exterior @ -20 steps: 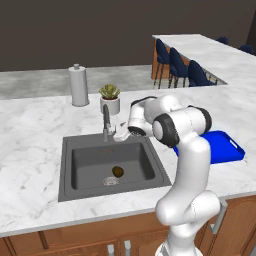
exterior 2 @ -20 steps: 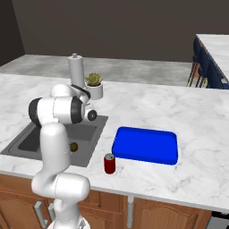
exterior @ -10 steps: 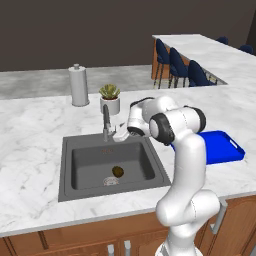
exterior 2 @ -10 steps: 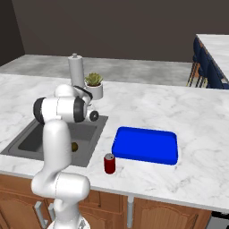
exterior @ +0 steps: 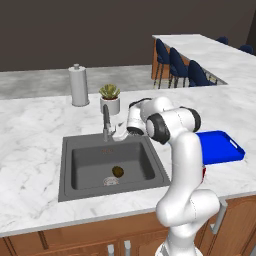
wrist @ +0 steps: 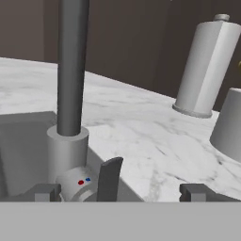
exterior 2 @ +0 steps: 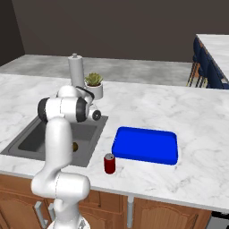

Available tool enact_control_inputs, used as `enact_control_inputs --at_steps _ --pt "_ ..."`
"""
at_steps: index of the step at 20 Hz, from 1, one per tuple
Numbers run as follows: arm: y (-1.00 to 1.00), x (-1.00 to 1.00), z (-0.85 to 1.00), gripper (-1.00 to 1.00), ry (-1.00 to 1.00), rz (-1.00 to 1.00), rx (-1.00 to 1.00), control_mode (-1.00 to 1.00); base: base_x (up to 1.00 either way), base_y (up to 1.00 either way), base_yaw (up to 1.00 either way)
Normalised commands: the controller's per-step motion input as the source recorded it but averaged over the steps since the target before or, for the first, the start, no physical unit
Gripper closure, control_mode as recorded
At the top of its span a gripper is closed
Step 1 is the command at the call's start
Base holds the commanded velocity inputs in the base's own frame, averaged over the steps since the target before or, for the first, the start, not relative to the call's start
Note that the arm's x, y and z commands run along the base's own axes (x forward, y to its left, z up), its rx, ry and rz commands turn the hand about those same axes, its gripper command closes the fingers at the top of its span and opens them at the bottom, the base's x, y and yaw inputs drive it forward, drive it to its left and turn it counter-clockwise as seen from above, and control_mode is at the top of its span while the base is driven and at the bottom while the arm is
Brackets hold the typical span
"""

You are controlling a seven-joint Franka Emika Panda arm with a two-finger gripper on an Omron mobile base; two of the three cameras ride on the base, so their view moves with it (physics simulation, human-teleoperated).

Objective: Pick up all produce items and place them in the sink. Turn on the sink faucet to wash them. Then turn the sink off and put them in the tray.

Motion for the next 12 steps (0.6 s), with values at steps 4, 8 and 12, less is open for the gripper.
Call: enact_control_inputs --at_steps 4,8,12 --pt "0.06 0.25 -0.05 -1.00 0.00 0.04 0.00 -1.00 0.00 0.00 0.00" --pt "0.11 0.21 -0.05 -1.00 0.00 0.03 0.00 -1.00 0.00 0.00 0.00" --pt "0.15 0.22 -0.05 -1.00 0.00 0.02 0.00 -1.00 0.00 0.00 0.00"
